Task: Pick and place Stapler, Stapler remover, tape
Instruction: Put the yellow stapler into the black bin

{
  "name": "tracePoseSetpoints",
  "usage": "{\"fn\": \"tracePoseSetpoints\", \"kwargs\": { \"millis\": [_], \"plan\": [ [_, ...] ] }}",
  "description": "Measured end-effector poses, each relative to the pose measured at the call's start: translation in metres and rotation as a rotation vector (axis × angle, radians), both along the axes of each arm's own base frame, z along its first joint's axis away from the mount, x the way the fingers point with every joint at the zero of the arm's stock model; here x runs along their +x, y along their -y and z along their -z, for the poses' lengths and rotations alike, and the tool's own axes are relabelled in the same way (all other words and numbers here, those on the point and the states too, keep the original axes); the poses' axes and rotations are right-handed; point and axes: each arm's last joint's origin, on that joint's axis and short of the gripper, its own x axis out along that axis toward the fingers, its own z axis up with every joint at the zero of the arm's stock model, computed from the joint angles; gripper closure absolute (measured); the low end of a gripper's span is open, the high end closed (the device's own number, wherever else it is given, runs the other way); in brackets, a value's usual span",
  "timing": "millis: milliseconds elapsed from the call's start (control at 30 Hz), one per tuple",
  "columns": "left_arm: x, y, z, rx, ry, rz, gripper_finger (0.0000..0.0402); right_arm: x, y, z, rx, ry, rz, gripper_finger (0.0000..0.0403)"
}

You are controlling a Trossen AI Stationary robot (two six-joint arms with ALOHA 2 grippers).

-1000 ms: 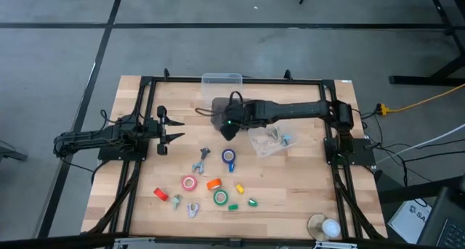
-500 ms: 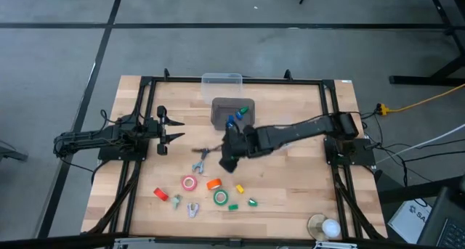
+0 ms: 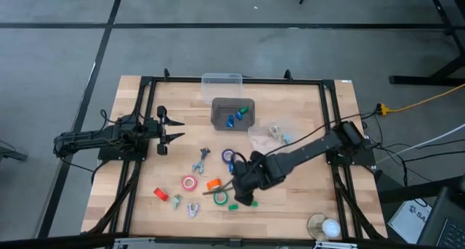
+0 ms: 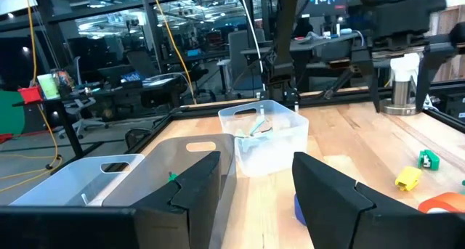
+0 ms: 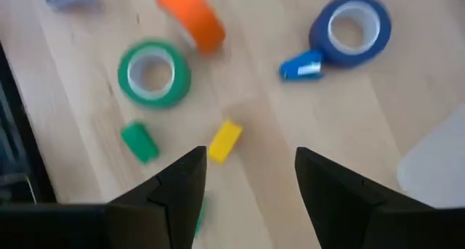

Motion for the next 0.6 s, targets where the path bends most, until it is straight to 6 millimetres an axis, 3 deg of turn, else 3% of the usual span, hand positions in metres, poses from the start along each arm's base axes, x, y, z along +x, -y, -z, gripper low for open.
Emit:
{"fn": "tracePoseSetpoints", "kwargs": {
  "millis": [267, 467, 600],
  "plan": [
    [0.0, 0.0, 0.0, 0.0, 0.0, 0.0, 0.0233, -0.018, -0.026, 0.002, -0.044, -0.027, -0.075, 0.0187],
    [0.0, 0.0, 0.0, 0.0, 0.0, 0.0, 0.0233, -0.029, -0.04, 0.025, -0.156, 0.019, -0.111, 0.0187],
    [0.0, 0.0, 0.0, 0.0, 0.0, 0.0, 0.0233, -0.03, -0.041, 0.035, -0.131, 0.06, -0.01, 0.0187]
  ]
}}
